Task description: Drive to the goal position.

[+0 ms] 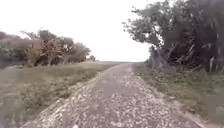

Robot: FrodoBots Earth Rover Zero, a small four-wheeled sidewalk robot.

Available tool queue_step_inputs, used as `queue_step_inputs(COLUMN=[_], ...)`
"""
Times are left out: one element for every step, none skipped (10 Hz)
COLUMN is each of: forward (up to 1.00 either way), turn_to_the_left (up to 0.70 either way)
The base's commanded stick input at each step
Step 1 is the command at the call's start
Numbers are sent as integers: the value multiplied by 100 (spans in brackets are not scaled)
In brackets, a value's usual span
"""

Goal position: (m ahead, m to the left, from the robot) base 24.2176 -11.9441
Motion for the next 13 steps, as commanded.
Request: queue_step_inputs(forward=[100,100,100,100,100,100,100,100,100,100,100,100,100], turn_to_the_left=[0,0,0,0,0,0,0,0,0,0,0,0,0])
